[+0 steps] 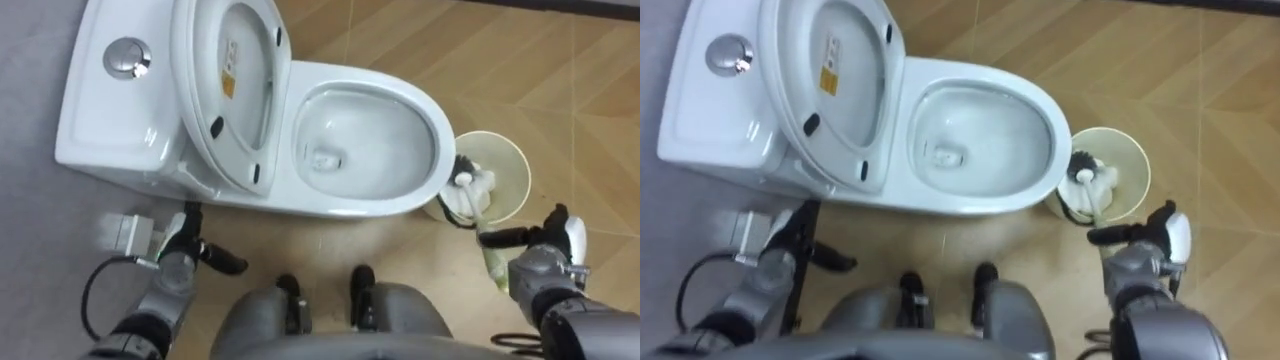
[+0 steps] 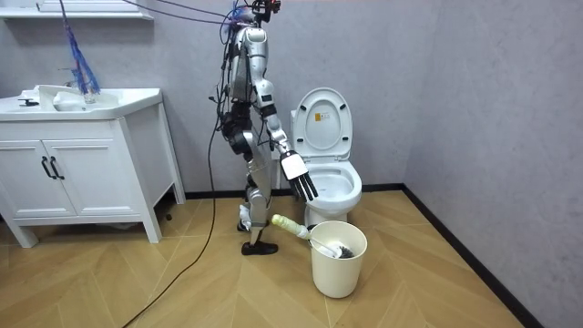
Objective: Brush toilet
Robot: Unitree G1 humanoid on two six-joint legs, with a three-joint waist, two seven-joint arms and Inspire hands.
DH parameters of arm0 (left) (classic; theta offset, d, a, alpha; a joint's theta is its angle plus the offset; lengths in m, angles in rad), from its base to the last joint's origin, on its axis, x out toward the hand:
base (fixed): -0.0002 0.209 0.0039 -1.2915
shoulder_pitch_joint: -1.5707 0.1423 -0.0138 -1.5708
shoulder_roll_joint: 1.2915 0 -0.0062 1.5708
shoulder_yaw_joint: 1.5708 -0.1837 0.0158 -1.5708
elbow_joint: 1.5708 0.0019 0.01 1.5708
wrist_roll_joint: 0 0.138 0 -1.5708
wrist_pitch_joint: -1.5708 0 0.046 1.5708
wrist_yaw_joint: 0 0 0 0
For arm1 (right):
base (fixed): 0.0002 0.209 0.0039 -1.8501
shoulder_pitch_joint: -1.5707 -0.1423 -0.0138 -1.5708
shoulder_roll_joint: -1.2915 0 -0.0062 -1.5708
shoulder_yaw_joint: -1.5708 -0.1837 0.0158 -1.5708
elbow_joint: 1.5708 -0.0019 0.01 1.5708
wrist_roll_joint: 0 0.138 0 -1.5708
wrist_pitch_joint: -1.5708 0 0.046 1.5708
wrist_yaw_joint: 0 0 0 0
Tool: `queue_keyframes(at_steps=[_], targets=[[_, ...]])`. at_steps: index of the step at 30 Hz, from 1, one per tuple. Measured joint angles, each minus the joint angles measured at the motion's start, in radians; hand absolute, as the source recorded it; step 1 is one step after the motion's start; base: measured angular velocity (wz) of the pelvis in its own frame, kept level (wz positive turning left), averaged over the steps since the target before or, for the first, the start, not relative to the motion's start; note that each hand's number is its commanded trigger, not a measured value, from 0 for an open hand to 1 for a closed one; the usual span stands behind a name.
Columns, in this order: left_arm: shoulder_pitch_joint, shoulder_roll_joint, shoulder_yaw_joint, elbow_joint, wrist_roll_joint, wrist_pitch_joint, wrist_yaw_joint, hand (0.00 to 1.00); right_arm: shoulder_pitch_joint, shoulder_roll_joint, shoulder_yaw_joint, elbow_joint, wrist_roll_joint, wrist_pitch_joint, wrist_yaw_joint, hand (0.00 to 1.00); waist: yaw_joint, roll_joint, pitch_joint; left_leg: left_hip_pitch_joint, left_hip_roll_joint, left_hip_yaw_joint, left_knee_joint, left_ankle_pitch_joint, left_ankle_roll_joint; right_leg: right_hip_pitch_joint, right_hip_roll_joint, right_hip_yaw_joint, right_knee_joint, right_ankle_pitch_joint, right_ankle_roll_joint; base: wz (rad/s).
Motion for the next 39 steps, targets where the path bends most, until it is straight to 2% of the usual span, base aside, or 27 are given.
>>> queue_keyframes(at_steps=[2, 6, 10, 16, 18, 20, 24, 26, 30, 35, 39], targets=[[-0.035, -0.007, -0.022, -0.022, -0.006, 0.0, 0.004, 0.0, -0.008, -0.024, 0.02, 0.001, 0.019, 0.009, -0.002, 0.0, 0.017, -0.007, 0.0051, -0.088, -0.011, -0.007, 0.064, -0.01, 0.008, -0.091, -0.019, 0.003, 0.081, -0.027, 0.004, 0.14], [-0.065, -0.008, -0.049, -0.081, -0.101, 0.001, 0.004, 0.0, -0.029, -0.079, 0.034, 0.018, 0.083, 0.03, -0.004, 0.0, 0.046, -0.005, 0.0068, -0.22, -0.012, -0.016, 0.156, -0.017, 0.015, -0.214, -0.036, -0.006, 0.163, -0.033, 0.004, 0.08], [-0.071, 0.011, -0.08, -0.17, -0.117, 0.018, 0.004, 0.0, -0.075, -0.126, 0.035, 0.02, 0.083, 0.066, -0.003, 0.0, 0.055, -0.004, 0.0083, -0.354, -0.013, -0.016, 0.258, -0.025, 0.026, -0.343, -0.042, 0.004, 0.26, -0.044, 0.008, 0.06], [-0.112, 0.017, -0.105, -0.214, -0.138, 0.018, 0.004, 0.0, -0.118, -0.171, 0.047, 0.02, 0.084, 0.069, -0.003, 0.0, 0.081, -0.002, 0.0132, -0.52, -0.013, -0.006, 0.373, -0.044, 0.026, -0.514, -0.056, 0.013, 0.382, -0.065, 0.008, 0.01], [-0.118, 0.016, -0.114, -0.214, -0.152, 0.018, 0.004, 0.0, -0.126, -0.175, 0.066, 0.02, 0.084, 0.07, -0.002, 0.0, 0.081, -0.001, 0.0152, -0.551, -0.015, 0.001, 0.407, -0.055, 0.027, -0.552, -0.064, 0.019, 0.427, -0.077, 0.001, 0.0], [-0.128, 0.016, -0.131, -0.214, -0.159, 0.018, 0.005, 0.0, -0.131, -0.179, 0.075, 0.017, 0.084, 0.077, 0.004, 0.0, 0.079, 0.0, 0.0161, -0.588, -0.019, 0.011, 0.458, -0.073, 0.03, -0.598, -0.086, 0.022, 0.492, -0.103, -0.004, 0.08], [-0.137, 0.018, -0.152, -0.214, -0.163, 0.017, 0.011, 0.0, -0.131, -0.183, 0.103, 0.01, 0.103, 0.087, 0.004, 0.0, 0.075, 0.003, 0.0179, -0.642, -0.028, 0.011, 0.522, -0.096, 0.028, -0.656, -0.09, 0.032, 0.572, -0.135, -0.006, 0.1], [-0.137, 0.017, -0.168, -0.215, -0.197, 0.016, 0.012, 0.0, -0.133, -0.189, 0.123, 0.005, 0.114, 0.087, 0.004, 0.0, 0.075, 0.012, 0.0198, -0.679, -0.028, 0.009, 0.56, -0.108, 0.026, -0.694, -0.094, 0.032, 0.611, -0.151, -0.009, 0.07], [-0.147, 0.013, -0.175, -0.215, -0.223, 0.014, 0.012, 0.0, -0.135, -0.192, 0.135, -0.008, 0.114, 0.084, 0.004, 0.0, 0.077, 0.021, 0.0201, -0.735, -0.028, 0.012, 0.597, -0.117, 0.026, -0.751, -0.102, 0.032, 0.652, -0.159, -0.017, 0.04], [-0.155, 0.016, -0.21, -0.232, -0.237, 0.014, 0.012, 0.0, -0.145, -0.194, 0.163, -0.02, 0.127, 0.076, 0.004, 0.0, 0.077, 0.046, 0.0179, -0.767, -0.025, 0.014, 0.62, -0.128, 0.024, -0.784, -0.105, 0.031, 0.675, -0.169, -0.022, -0.01], [-0.152, 0.02, -0.21, -0.249, -0.236, 0.014, 0.012, 0.0, -0.153, -0.196, 0.171, -0.019, 0.12, 0.075, 0.001, 0.0, 0.078, 0.048, 0.0178, -0.781, -0.019, 0.024, 0.623, -0.128, 0.025, -0.804, -0.103, 0.034, 0.679, -0.169, -0.025, -0.01]])
